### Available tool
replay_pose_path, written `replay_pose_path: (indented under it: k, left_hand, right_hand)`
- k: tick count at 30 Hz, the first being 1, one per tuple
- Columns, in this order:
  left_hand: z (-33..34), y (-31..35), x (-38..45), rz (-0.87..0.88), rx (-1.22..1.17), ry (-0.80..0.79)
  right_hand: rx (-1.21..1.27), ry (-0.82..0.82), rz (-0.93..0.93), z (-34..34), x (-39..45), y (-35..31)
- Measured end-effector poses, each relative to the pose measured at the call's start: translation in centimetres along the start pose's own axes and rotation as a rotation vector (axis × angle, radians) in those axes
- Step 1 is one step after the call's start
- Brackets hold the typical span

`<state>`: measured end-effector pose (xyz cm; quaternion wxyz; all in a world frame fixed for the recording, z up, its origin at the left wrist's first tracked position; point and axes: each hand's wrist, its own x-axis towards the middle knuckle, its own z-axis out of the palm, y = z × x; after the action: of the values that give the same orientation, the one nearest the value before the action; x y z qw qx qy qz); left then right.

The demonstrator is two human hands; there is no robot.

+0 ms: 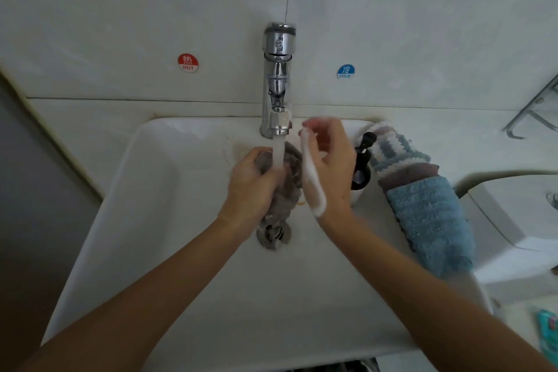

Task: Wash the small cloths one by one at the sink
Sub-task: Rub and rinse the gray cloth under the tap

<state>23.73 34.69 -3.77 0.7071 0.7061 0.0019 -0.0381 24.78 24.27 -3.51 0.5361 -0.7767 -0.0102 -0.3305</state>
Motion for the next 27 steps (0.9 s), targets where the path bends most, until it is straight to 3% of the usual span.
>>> replay_pose_path:
  k: [4, 8, 15, 21, 27]
  left_hand:
    - [0.2, -0.6, 0.4, 0.065, 0.010, 0.047]
    - [0.7, -1.4, 0.3, 0.039, 0.025, 0.104]
    - [0.6, -1.9, -0.5, 0.058, 0.160, 0.197]
    - [0.2, -2.2, 0.3, 0.043, 0.308, 0.211]
    - [0.5, -2.5, 0.2, 0.005, 0.301, 0.209]
  right_hand:
    - [-0.012, -0.286, 0.278, 1.0, -1.1, 1.8]
    - [0.008, -0.397, 0.330, 1.6, -1.6, 2.2]
    - [0.078, -0.366, 0.470, 3.0, -2.9, 0.7]
    - [0.043, -0.371, 0.464, 2.1, -3.2, 0.2]
    - [-0.002, -0.371, 0.491, 1.1, -3.0, 0.5]
